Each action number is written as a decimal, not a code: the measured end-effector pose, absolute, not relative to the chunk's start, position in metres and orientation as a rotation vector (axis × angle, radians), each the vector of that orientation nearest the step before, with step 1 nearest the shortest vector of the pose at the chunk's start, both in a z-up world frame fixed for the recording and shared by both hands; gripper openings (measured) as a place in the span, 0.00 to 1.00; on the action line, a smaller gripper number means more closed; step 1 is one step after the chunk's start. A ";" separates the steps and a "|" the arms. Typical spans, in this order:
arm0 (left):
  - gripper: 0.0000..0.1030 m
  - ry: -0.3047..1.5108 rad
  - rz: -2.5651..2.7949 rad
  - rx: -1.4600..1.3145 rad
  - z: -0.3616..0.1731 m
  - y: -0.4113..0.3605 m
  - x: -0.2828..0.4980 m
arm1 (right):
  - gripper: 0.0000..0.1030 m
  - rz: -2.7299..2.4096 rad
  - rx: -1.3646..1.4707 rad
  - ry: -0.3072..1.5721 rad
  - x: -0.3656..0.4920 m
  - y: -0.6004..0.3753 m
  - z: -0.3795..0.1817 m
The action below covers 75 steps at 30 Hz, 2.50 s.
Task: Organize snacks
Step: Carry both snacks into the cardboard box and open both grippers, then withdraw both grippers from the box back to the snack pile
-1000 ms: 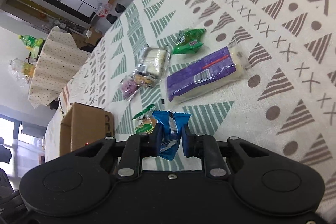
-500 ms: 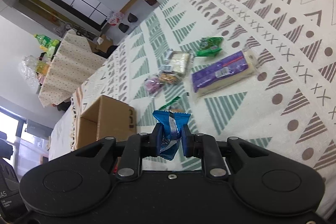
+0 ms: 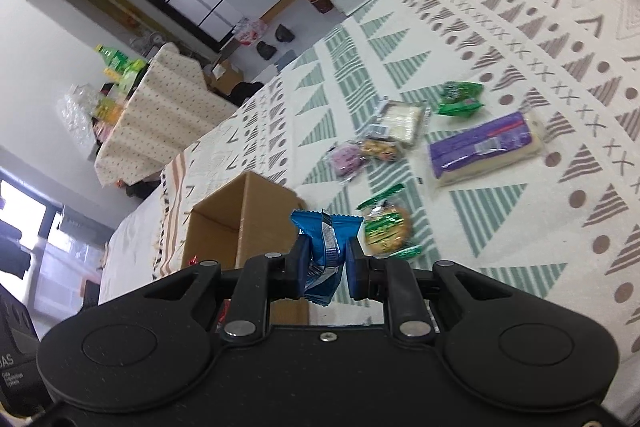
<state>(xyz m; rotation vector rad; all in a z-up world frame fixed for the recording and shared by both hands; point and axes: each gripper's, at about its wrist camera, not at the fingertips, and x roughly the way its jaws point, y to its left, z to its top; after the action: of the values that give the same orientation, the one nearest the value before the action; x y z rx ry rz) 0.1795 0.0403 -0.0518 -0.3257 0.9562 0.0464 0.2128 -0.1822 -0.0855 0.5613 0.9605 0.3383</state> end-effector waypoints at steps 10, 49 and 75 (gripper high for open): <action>0.19 0.927 0.075 -0.338 -0.042 0.068 0.177 | 0.18 0.382 0.510 0.951 0.217 -0.146 -0.074; 0.59 0.971 0.241 -0.426 -0.054 0.156 0.180 | 0.61 0.416 0.395 0.953 0.224 -0.078 -0.063; 1.00 0.928 0.124 -0.321 -0.046 0.069 0.183 | 1.00 0.300 0.354 0.878 0.205 -0.174 -0.067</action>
<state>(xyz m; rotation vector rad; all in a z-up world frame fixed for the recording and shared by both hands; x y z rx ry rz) 0.1828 0.0689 -0.0455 -0.3211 0.9278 0.1240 0.2046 -0.1742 -0.0669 0.3535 0.8781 0.2995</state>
